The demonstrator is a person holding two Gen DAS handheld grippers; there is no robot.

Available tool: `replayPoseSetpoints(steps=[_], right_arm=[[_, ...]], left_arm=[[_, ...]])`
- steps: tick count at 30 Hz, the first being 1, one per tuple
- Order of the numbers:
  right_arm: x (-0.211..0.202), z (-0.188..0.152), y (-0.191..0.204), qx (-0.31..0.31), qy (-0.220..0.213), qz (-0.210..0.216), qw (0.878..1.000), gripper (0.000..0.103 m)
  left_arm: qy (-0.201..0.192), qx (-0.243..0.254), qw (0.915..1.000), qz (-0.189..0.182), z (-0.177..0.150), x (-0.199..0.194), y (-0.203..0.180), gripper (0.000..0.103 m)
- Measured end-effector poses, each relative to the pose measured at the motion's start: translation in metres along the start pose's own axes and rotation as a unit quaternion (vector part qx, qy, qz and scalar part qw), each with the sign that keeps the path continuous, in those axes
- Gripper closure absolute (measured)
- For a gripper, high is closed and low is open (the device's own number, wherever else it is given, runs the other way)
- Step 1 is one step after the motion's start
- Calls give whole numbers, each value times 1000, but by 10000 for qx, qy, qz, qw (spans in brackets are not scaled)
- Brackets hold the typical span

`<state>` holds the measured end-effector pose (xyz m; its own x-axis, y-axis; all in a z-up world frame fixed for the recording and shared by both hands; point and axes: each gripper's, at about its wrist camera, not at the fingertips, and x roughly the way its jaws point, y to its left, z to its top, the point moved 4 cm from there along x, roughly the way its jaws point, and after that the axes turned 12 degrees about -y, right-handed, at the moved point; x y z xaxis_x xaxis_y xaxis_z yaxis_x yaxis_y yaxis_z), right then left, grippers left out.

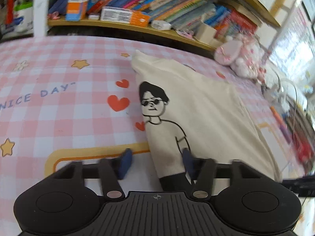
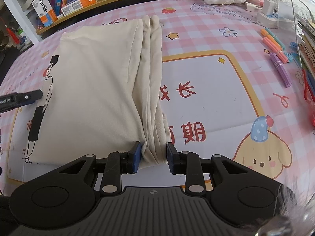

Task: Fold clothes

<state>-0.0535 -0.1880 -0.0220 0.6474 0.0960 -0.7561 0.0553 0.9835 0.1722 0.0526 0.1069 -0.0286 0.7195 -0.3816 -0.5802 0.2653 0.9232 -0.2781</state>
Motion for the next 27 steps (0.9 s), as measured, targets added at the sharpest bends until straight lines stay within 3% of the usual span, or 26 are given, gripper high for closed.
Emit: replayPoseSetpoints(steps=[2,7,11,12,22,27], right_arm=[[0,-1,0,21,-33,-13,10000,77],[-2,-4,3,57,-194,-133,9997,77],[-3,-6,7,-68,-285,-202,9994,77],[-2,-6,7,-72,-286,-197,9994,77],[0,0,-2,-22,-76,128,9999,73],[2,5,-9,-110,69,506,9986,67]], left_arm=[[31,258,9996,65,-3,1,-5,99],[73,578,9983,97,-5,-1,-9,100],[-5,399,9992,91,-6,-3,-5,99],[-25,351,9993,92,-6,-4,-3,95],[-534,456,9969,366,-8,-44,-7,90],[-612,737,9931,672,-21,-58,-28,65]])
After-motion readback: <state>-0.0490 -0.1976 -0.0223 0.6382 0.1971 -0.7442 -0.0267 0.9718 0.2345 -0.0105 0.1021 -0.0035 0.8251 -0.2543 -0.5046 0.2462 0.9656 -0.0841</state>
